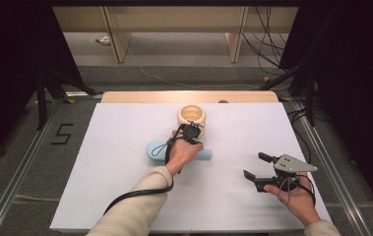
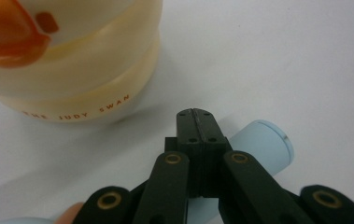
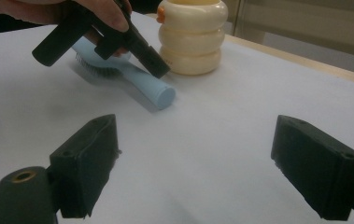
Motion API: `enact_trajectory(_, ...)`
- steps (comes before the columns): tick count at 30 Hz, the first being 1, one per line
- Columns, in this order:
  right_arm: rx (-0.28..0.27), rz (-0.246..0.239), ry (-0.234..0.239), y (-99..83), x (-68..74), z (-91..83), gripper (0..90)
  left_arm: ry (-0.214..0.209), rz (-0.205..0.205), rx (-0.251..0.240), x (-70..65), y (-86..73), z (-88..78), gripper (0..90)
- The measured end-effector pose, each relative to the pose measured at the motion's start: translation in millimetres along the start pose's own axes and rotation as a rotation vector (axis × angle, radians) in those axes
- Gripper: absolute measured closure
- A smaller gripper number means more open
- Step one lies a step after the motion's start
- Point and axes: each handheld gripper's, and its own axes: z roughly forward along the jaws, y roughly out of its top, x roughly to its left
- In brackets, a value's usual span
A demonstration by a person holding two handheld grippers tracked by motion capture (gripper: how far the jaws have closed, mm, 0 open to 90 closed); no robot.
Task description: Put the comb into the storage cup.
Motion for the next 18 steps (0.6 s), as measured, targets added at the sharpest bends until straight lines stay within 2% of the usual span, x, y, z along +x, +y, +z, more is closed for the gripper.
enact_trajectory(10, 0.003, 0.001, -0.001, 0.0, 0.0, 0.0, 15.9, -0.050, 0.018, 0.061, -0.9, -5.8, -6.4, 90.0)
enact_trajectory(18, 0.004, 0.000, -0.001, -0.2, -0.2, 0.0, 15.9, -0.054, 0.034, 0.097, 0.8, -11.0, -11.4, 90.0)
